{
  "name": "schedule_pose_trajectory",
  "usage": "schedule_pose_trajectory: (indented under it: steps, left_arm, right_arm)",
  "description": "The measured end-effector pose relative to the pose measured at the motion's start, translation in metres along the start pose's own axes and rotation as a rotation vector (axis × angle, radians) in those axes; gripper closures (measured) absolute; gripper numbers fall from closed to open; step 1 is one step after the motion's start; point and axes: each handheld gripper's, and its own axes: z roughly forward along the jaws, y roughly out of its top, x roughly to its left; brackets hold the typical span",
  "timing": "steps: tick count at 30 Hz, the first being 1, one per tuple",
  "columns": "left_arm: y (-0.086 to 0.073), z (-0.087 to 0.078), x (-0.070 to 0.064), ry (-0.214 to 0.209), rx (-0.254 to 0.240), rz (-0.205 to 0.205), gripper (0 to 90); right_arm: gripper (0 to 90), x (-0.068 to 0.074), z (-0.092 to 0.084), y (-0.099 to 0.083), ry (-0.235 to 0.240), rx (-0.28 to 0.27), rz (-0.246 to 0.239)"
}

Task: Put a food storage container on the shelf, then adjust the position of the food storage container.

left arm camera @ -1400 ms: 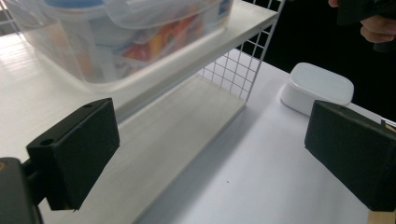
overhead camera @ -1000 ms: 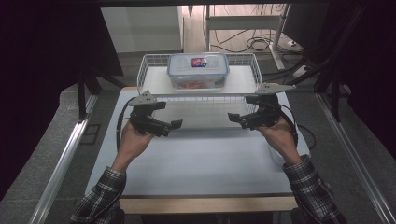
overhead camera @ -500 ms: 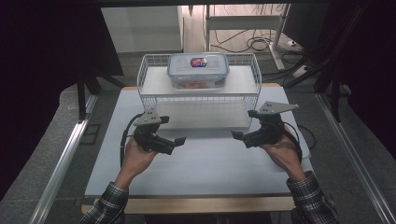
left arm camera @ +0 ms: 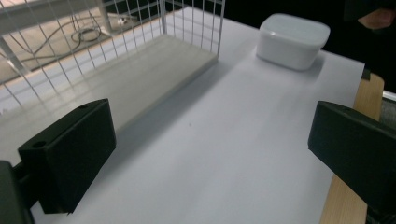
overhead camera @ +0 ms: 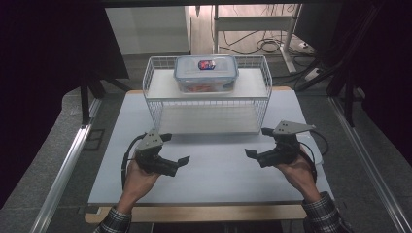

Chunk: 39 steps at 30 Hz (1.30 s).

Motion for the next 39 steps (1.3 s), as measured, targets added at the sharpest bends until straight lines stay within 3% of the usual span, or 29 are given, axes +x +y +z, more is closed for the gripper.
schedule_pose_trajectory:
  steps: [6, 11, 19, 24, 30, 35, 39]
  left_arm:
    - [-0.02, -0.006, -0.001, 0.036, -0.027, -0.044, 1.0]
    - [-0.037, -0.009, -0.004, 0.055, -0.026, -0.069, 1.1]
    - [-0.065, -0.017, -0.011, 0.071, 0.004, -0.069, 3.3]
    - [-0.079, -0.012, -0.017, 0.071, 0.07, -0.065, 3.3]
    - [-0.084, -0.01, -0.017, 0.063, 0.08, -0.074, 3.2]
    - [-0.086, -0.01, -0.014, 0.062, 0.075, -0.09, 3.3]
    - [-0.087, -0.008, -0.013, 0.062, 0.088, -0.091, 3.3]
  right_arm:
    - [0.7, 0.002, 0.002, -0.02, -0.013, 0.006, 0.029]
    - [2.4, 0.009, -0.002, -0.031, -0.013, -0.023, 0.043]
    - [2.4, 0.024, 0.004, -0.049, -0.009, 0.012, 0.036]
    - [2.4, 0.033, 0.011, -0.063, -0.012, 0.061, 0.025]
    - [2.4, 0.034, 0.016, -0.074, -0.022, 0.104, 0.025]
    - [0.4, 0.029, 0.016, -0.075, -0.073, 0.114, 0.036]
    - [0.0, 0.023, 0.014, -0.073, -0.086, 0.137, 0.082]
